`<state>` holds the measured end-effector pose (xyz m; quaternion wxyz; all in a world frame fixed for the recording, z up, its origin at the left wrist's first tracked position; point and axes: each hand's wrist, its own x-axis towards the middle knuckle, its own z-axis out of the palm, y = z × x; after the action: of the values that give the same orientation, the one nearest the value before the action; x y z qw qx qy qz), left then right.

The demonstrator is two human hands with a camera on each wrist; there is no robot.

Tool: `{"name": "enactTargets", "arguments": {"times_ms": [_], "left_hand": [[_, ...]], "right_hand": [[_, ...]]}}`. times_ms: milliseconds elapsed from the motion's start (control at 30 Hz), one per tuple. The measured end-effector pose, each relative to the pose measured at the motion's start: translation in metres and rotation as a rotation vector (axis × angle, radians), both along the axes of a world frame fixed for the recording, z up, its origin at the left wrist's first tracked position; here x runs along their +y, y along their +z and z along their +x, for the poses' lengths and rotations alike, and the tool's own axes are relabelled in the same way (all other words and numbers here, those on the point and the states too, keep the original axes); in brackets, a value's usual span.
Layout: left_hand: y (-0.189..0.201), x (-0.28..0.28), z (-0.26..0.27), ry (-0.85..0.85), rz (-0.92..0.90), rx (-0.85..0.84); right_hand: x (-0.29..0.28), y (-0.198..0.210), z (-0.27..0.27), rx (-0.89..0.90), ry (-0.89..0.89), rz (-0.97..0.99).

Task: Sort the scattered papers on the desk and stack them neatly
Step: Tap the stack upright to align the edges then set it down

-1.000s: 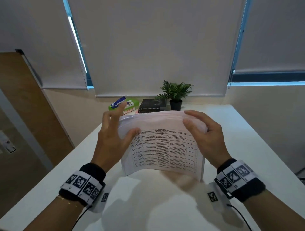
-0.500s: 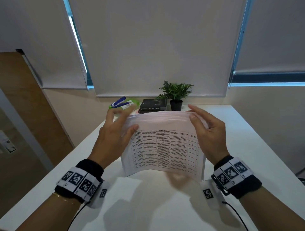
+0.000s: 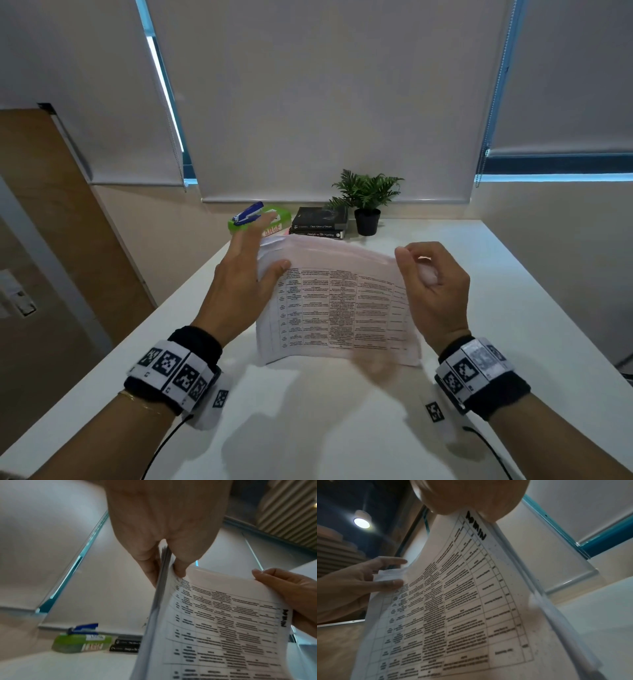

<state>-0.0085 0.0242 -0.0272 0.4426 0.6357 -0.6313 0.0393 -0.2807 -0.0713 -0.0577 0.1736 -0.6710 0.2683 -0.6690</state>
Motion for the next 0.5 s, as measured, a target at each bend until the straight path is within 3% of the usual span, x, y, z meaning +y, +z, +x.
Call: {"name": "enactTargets", "arguments": {"times_ms": [167, 267, 400, 500], "left_hand": [[-0.004, -0.002, -0.001, -0.030, -0.048, 0.173], [-0.005, 0.004, 0.002, -0.075, -0.048, 0.211], [0.001, 0.001, 0.005, -0.074, 0.080, 0.031], [0.004, 0.001, 0.000, -0.088, 0.019, 0.031]], "right_hand": [[-0.004, 0.009, -0.013, 0.147, 0.151, 0.206], [-0.009, 0.006, -0.024, 0.081, 0.376, 0.385], [-0.006, 0.005, -0.018, 0.228, 0.264, 0.233], [0.001, 0.011, -0.008, 0.174, 0.194, 0.150]]}}
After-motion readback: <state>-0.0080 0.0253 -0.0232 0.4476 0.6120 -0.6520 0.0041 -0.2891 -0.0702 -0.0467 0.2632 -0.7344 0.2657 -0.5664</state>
